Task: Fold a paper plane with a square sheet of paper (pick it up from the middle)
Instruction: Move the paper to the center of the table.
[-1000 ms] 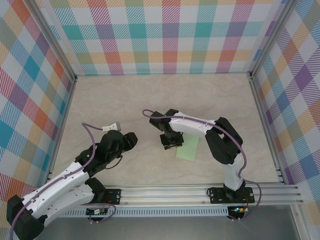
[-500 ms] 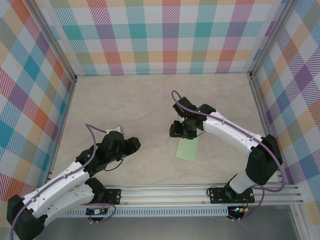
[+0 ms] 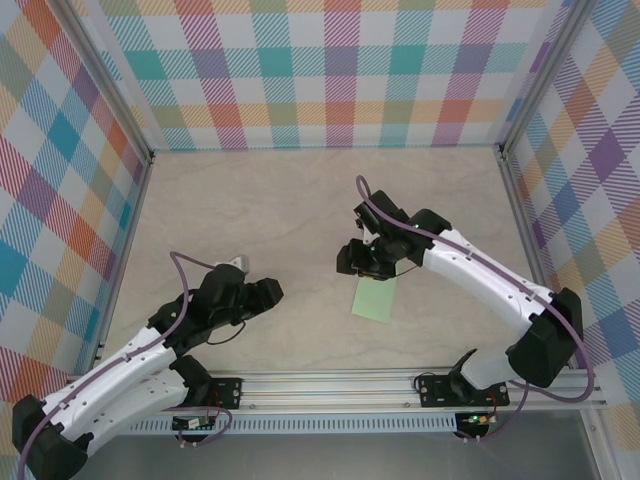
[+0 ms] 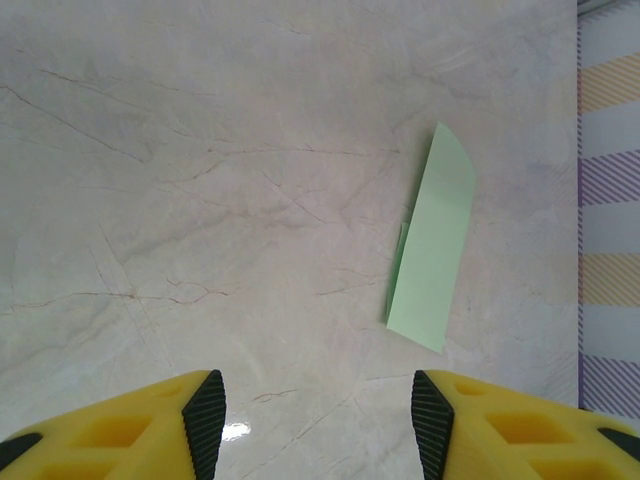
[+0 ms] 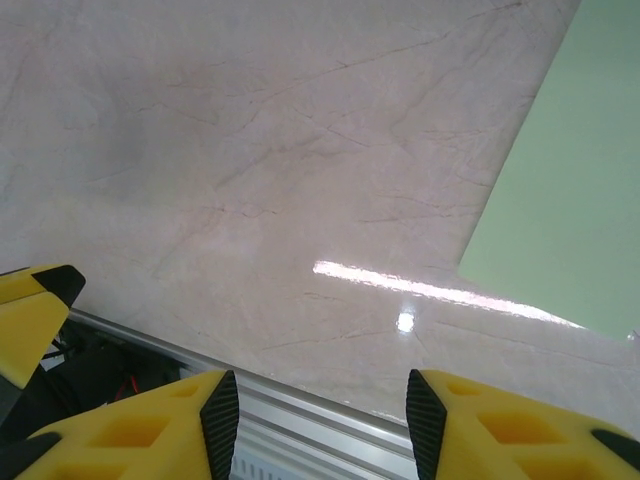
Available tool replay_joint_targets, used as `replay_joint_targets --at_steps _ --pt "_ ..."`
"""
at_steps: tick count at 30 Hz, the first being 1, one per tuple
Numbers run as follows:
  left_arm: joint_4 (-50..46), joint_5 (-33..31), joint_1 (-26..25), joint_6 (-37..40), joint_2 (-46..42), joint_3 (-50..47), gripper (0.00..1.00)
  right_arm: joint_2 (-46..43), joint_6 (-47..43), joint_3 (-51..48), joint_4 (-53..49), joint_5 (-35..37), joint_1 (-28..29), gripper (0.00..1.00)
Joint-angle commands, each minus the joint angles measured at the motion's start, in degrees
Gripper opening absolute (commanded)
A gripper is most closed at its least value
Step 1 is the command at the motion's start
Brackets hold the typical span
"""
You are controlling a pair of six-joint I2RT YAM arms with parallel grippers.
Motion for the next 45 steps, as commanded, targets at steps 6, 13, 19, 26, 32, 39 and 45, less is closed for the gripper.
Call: replay_joint_targets --at_steps 6,13,19,26,32,39,45 --pt "-0.2 3.5 0.5 0.9 -1.0 -1.3 0.55 -11.0 -0.8 -10.4 -2.3 5.4 -0.5 0.57" --pt "-1.0 5.2 0.5 4.6 2.1 0.9 0.55 -13.3 -2.9 -21.4 6.2 -1.8 -7.2 0.46" --pt "-2.8 4.5 0.5 6.3 6.1 3.1 0.54 -9.9 -6.0 -22.0 12.2 -4.9 -11.7 0.41" --pt "0.2 5.4 0.5 4.6 8.2 1.6 0.54 -0.2 -9.7 -19.9 17.9 -9.0 -14.5 0.33" --pt "-2.5 4.0 0.5 4.6 6.2 2.0 0.55 10.7 -11.3 -16.6 21.3 -10.4 -15.6 0.27" --pt "-2.3 4.1 0.5 5.0 7.4 3.3 0.55 19.2 -13.0 -13.9 22.5 -9.5 -15.9 0.25" --pt "-2.2 3.6 0.5 5.7 9.5 5.4 0.56 24.9 -16.1 -13.7 25.1 -13.8 -15.7 0.25"
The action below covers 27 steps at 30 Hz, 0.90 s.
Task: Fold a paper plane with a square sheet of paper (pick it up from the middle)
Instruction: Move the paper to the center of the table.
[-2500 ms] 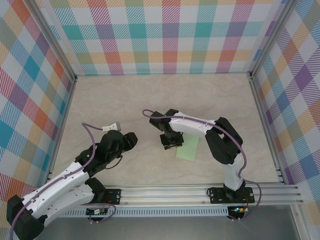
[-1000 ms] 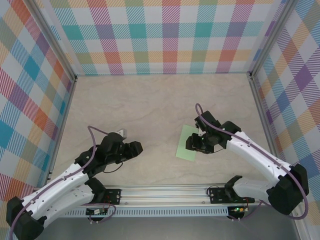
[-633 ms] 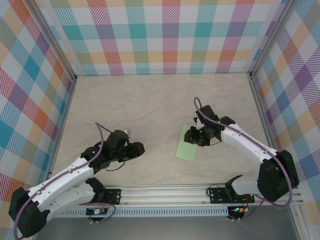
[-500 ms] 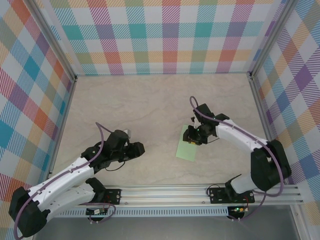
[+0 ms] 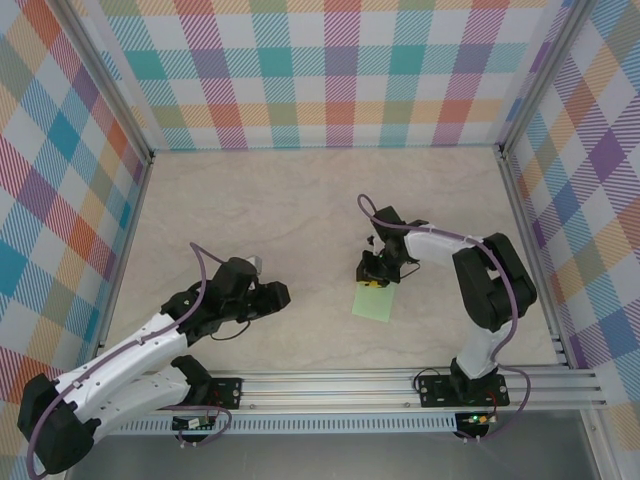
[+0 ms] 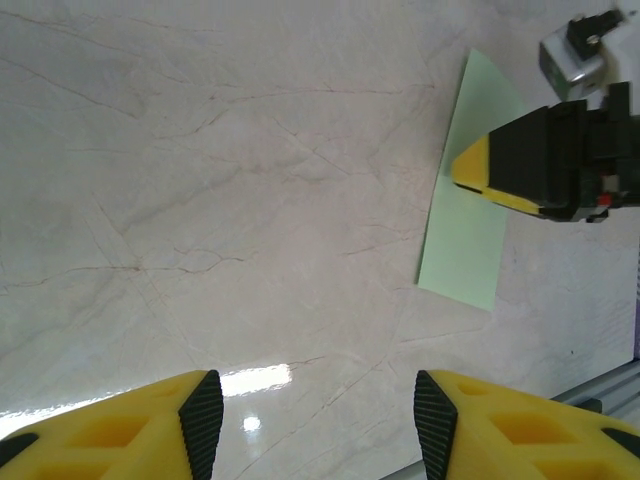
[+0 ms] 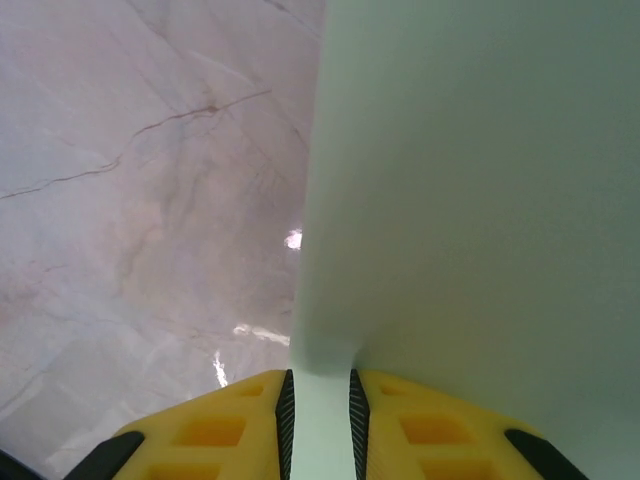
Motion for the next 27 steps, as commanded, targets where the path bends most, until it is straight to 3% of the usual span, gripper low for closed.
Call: replay_joint_targets --at_steps 1,13,19,22,27 --pt "0.0 -0.4 0.5 0.8 1.3 2.3 0.56 2.9 -4.1 1.4 2.1 -4.9 0.0 0.25" --pt "4.8 -0.5 0.4 0.5 7.2 3.0 0.55 5.8 -9.9 1.9 4.7 -15.3 3.4 0.25" --pt "12.3 0.6 -0.1 1.2 13.4 3.0 0.49 -2.7 -8.8 1.9 3.1 -15.1 3.1 0.30" --pt "16.7 0.4 -1.0 0.7 17.2 4.0 0.43 -8.0 -7.1 1.3 0.8 -12.5 0.6 0.33" --pt "20.3 -1.8 -3.4 0.4 22.7 6.4 0.41 -13.8 -7.1 -3.6 -0.9 -11.6 -6.6 0.34"
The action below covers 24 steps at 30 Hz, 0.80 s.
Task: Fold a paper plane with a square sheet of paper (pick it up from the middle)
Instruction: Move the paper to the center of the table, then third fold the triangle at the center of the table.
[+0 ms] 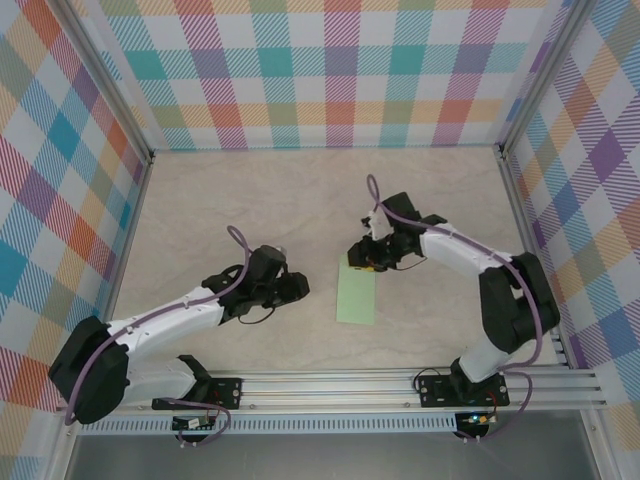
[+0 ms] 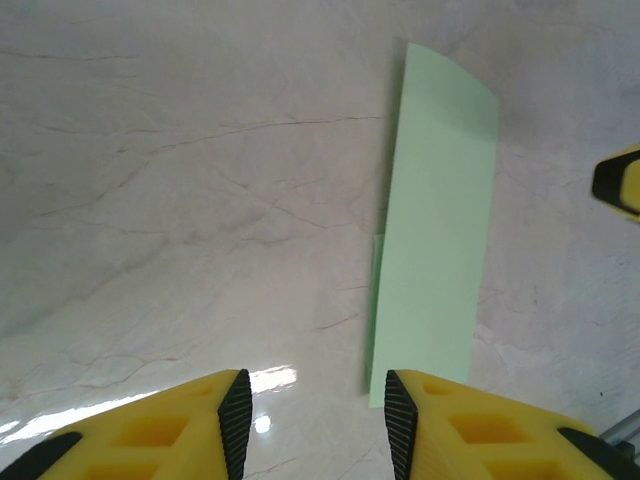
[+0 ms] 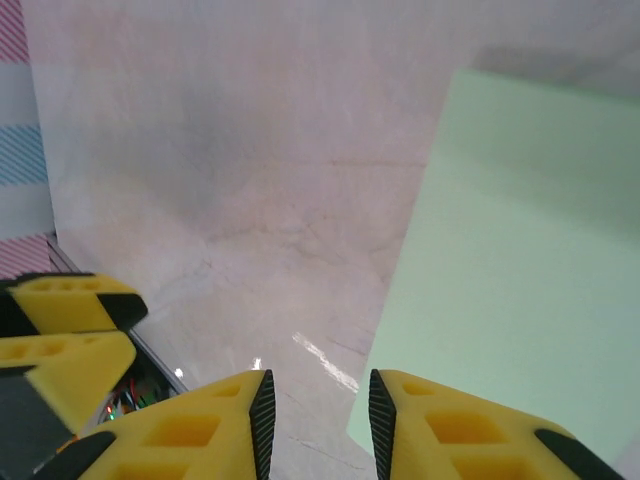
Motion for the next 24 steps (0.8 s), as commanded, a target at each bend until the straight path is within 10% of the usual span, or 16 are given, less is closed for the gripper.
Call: replay_joint_targets --at_steps 1,24 --pt "6.1 -0.9 -1.4 -0.2 3.9 3.6 0.41 -1.4 -0.4 -4.0 -3.8 0.1 -3.8 0.34" --pt "7.0 -2.3 -5.2 1.5 38.7 28.0 0.26 -11.7 -0.6 -15.8 -4.3 2.9 -5.9 0.41"
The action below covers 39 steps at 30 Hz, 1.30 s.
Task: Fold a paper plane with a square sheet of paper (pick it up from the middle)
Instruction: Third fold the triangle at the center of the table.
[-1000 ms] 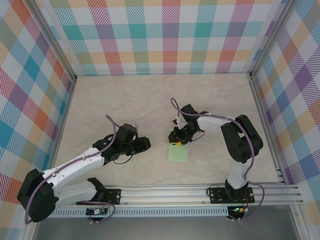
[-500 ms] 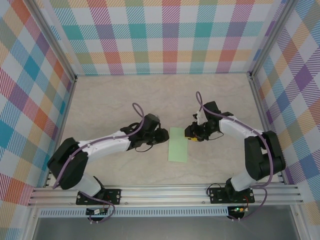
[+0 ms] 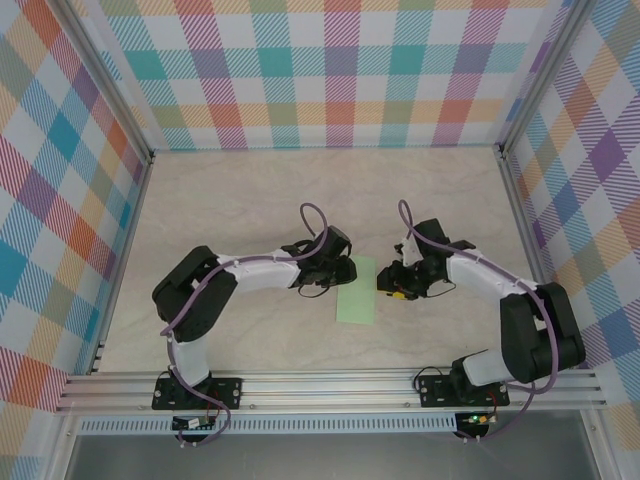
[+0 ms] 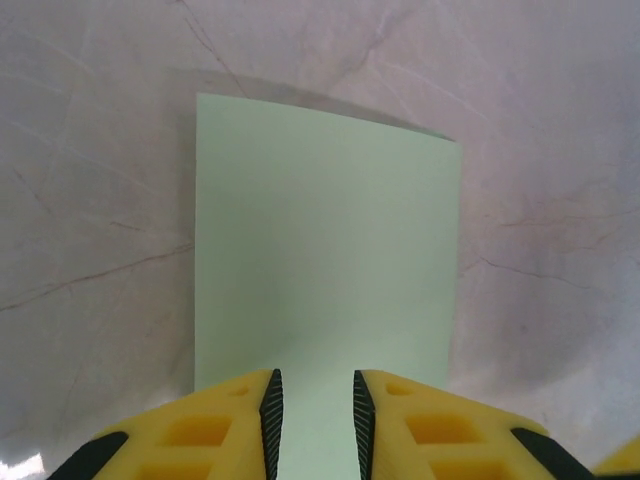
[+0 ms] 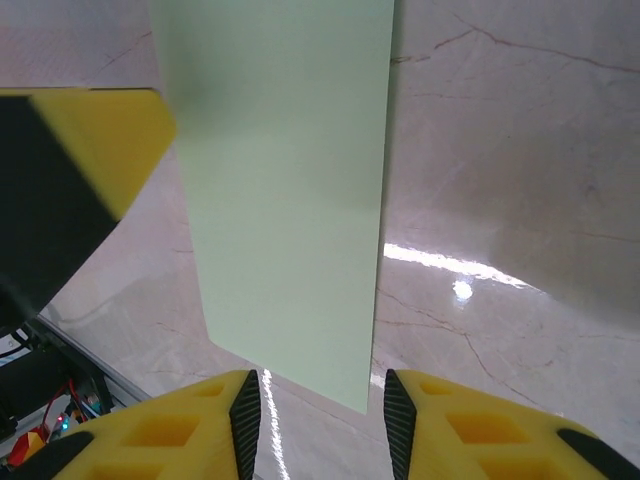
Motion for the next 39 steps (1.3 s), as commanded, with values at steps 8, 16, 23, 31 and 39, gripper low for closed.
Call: replay_joint_targets --at_steps 8,16,23,31,39 --pt "0.0 -1.2 -0.1 1.0 0.7 -0.1 0.26 -2.0 0.8 0.0 1.9 -4.8 -0.3 0.43" --pt "5.8 2.0 -1.8 -0.6 -8.1 -8.7 0.28 -1.2 -0.7 -1.3 2.0 -7.1 -0.2 0.48" --pt "3.3 1.6 -5.3 -1.8 -14.0 -12.1 0.28 -0.5 1.1 -3.3 4.9 -9.0 -0.2 0.49" --pt "5.2 0.6 -9.7 -5.5 -13.3 -15.8 0.26 0.8 4.7 -4.9 8.1 -10.8 -0.2 0.50" --pt "10.5 0.4 -9.9 -6.1 -11.2 -19.7 0.24 3.6 3.7 -4.7 9.1 -11.0 -0.2 0.49"
